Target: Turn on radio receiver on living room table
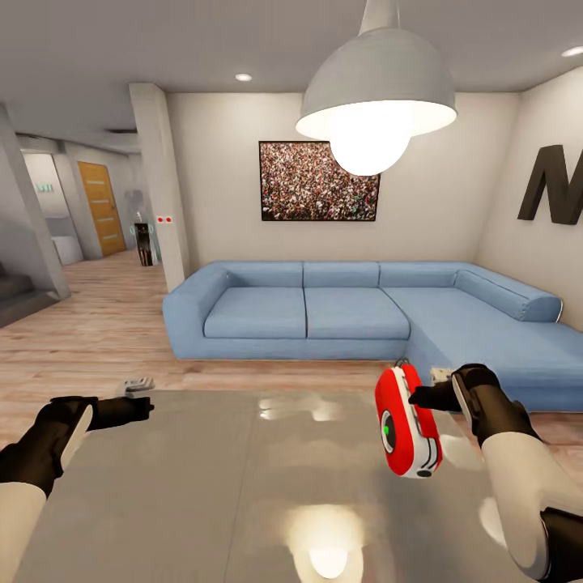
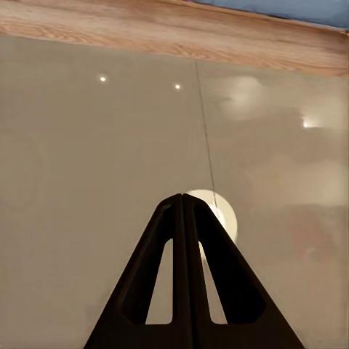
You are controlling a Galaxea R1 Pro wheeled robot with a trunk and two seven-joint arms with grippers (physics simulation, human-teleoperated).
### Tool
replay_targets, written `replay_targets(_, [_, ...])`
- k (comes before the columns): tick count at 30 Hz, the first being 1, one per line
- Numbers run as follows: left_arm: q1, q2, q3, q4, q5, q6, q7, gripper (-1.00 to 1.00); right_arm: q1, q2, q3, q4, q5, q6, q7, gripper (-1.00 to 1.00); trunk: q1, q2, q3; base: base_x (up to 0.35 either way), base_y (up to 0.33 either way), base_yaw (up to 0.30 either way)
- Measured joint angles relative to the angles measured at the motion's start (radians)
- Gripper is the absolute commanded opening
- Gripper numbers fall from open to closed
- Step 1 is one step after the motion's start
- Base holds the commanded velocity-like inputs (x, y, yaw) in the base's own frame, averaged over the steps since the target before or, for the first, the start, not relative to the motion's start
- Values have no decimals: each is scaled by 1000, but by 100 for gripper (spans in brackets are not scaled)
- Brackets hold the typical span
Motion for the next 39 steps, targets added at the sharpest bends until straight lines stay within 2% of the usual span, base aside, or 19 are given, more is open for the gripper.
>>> replay_targets(13, [0,-4,-1,8,2,0,-3,-100,0,4,0,104,-2,-12,-15,-100,0,0,0,0,0,0])
replay_targets(21, [0,-10,-1,52,2,-1,-3,-100,0,4,0,223,-1,-126,-38,-100,0,0,0,0,0,0])
replay_targets(29, [0,-21,-1,64,2,-1,-3,-100,0,5,0,256,-4,-142,-47,-100,0,0,0,0,0,0])
replay_targets(39, [0,-24,-1,85,1,-1,-3,-100,0,5,-1,315,-5,-201,-51,-100,0,0,0,0,0,0])
